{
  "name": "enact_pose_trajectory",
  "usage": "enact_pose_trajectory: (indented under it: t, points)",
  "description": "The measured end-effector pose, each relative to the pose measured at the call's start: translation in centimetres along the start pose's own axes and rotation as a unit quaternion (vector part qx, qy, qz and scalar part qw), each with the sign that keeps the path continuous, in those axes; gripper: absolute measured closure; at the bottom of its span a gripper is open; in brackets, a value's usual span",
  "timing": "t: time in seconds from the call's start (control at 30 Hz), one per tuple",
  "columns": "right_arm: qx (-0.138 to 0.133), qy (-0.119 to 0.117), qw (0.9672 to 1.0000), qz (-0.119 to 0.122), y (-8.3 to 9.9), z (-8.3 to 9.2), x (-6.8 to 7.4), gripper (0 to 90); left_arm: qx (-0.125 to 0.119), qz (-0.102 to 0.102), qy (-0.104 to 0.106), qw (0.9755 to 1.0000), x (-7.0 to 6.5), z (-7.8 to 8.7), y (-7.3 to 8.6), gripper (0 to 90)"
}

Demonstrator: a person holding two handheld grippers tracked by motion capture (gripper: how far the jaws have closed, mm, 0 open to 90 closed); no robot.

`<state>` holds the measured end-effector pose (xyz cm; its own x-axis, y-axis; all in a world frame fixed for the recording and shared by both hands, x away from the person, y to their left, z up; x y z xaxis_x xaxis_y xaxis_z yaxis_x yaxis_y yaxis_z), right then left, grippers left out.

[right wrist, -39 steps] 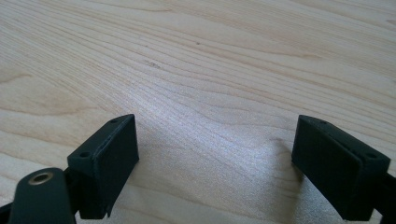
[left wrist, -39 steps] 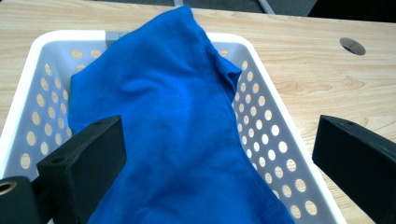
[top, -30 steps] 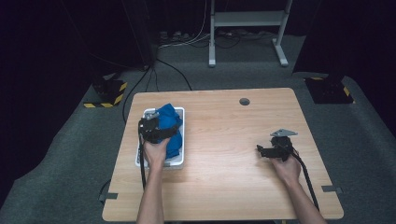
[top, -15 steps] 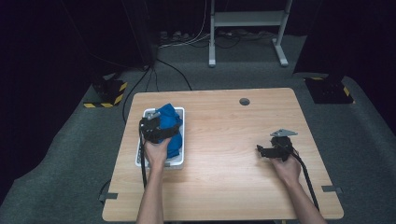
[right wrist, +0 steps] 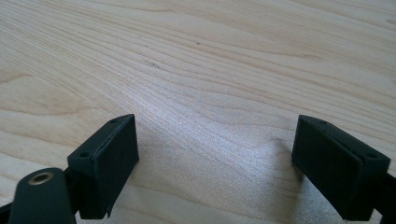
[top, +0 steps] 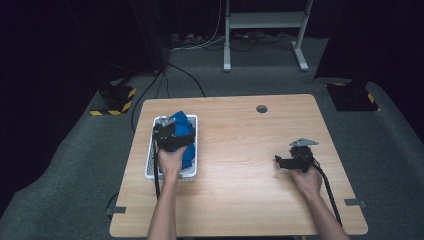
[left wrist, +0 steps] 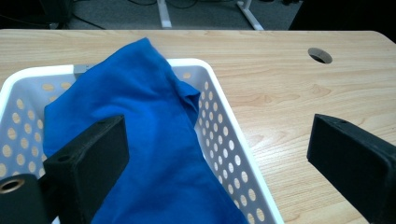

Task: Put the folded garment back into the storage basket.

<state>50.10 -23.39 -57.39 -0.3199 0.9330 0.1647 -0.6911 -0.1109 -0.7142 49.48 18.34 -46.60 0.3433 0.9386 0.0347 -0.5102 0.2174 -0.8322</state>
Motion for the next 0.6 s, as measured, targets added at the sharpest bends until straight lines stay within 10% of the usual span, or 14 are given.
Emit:
enact_pose_trajectory:
  t: [0.6]
  points:
    - [0.0, 0.0, 1.0, 0.0, 0.0, 0.0, 0.0, 14.2, -0.009, -0.01, 0.008, 0.9999, -1.2, 0.2, -0.7, 6.4]
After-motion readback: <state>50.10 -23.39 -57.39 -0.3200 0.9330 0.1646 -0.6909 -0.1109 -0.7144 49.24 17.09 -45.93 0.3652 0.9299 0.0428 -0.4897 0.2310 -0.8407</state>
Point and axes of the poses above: each handheld gripper's, and its own axes: z roughly backward along the jaws, y roughly out of its underside, x roughly to its left, the point moved 5 cm from there along -z, roughly forward along the jaws, and after that the axes turned 14 degrees about -z, right-handed, at the moved point
